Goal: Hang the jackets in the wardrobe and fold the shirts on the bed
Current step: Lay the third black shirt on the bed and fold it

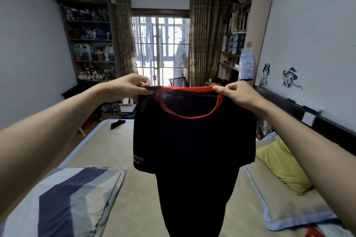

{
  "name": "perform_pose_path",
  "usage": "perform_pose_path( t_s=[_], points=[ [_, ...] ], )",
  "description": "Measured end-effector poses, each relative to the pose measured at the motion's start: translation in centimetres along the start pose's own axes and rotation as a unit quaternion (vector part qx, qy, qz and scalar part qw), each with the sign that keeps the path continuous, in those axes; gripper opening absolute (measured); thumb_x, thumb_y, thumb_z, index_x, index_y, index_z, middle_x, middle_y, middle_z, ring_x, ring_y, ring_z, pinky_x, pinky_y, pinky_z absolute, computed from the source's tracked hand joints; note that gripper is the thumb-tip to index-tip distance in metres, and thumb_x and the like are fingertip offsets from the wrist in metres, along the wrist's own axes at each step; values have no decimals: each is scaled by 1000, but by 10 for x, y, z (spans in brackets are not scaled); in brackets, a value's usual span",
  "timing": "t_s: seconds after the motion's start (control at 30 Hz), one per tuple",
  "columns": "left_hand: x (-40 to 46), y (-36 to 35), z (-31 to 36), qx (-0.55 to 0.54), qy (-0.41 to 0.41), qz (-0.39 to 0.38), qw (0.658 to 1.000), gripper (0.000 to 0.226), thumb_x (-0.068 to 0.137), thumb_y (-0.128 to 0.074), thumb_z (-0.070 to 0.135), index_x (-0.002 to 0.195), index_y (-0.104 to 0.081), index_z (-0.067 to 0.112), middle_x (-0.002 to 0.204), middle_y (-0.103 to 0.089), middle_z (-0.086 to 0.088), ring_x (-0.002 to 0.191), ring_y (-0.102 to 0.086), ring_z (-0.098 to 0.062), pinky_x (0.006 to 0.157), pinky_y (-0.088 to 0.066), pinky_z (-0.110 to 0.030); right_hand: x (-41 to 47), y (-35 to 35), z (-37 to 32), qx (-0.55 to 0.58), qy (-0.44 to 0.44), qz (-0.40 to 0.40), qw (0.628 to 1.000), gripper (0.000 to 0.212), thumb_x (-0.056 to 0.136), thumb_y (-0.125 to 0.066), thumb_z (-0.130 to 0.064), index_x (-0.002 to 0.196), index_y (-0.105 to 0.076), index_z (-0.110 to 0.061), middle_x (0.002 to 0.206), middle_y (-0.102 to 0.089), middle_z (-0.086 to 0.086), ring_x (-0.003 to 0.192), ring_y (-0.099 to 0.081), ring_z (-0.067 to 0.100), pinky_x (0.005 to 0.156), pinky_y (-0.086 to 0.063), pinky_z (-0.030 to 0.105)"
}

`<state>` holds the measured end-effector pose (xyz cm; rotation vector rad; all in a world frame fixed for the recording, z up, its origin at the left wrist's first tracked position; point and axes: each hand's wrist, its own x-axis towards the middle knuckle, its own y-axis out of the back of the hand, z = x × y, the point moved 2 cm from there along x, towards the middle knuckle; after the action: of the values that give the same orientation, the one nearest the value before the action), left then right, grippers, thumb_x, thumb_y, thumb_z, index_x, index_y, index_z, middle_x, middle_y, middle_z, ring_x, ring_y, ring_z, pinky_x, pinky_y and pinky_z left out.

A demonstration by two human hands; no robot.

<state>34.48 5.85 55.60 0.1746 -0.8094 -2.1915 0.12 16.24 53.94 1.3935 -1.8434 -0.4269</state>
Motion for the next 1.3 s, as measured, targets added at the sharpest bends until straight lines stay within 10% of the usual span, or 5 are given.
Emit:
perform_pose_path(
  t_s=[0.23, 0.4, 0.6, 1.03, 1.3],
  points=[
    [-69, -33, 27, -40, 58, -114, 991, 33, 88, -76, 17, 118, -63, 12, 116, -62, -37, 99, -60, -44, 88, -48, -53, -28, -1, -31, -118, 60, 122, 984, 26, 97, -63, -35, 83, -60, -14, 89, -58, 8, 85, -56, 23, 73, -36, 33],
    [-122, -72, 87, -54, 15, -306, 950, 35, 97, -58, 7, 128, -47, -6, 70, -50, -16, 62, -54, -23, 69, -54, -34, -47, -17, -94, 121, 116, 114, 979, 21, 92, -71, -36, 77, -65, -24, 66, -62, -4, 60, -54, 6, 58, -41, 24],
    [-89, -28, 112, 23, -97, -30, 995, 70, 84, -76, 18, 145, -42, 21, 144, -53, -4, 125, -59, -12, 103, -52, -32, -68, -24, -158, 355, 132, -68, 923, 21, 92, -65, -27, 97, -71, -8, 83, -77, 7, 70, -74, 18, 64, -59, 27],
    [-72, -16, 99, -42, -78, -63, 994, 34, 94, -62, 22, 116, -56, -3, 115, -71, -18, 111, -68, -29, 94, -56, -38, -96, -62, -123, 356, -66, -249, 899, 82, 86, -48, -75, 127, -59, -5, 115, -70, 14, 103, -69, 25, 89, -57, 37],
    [-85, 12, 79, -77, -60, 25, 995, 15, 89, -72, 21, 78, -62, 21, 83, -64, -6, 75, -63, -21, 61, -52, -24, -117, -60, -91, 249, -65, -310, 915, 24, 103, -57, -29, 100, -77, -15, 98, -76, 0, 92, -73, 12, 78, -53, 23]
  ],
)
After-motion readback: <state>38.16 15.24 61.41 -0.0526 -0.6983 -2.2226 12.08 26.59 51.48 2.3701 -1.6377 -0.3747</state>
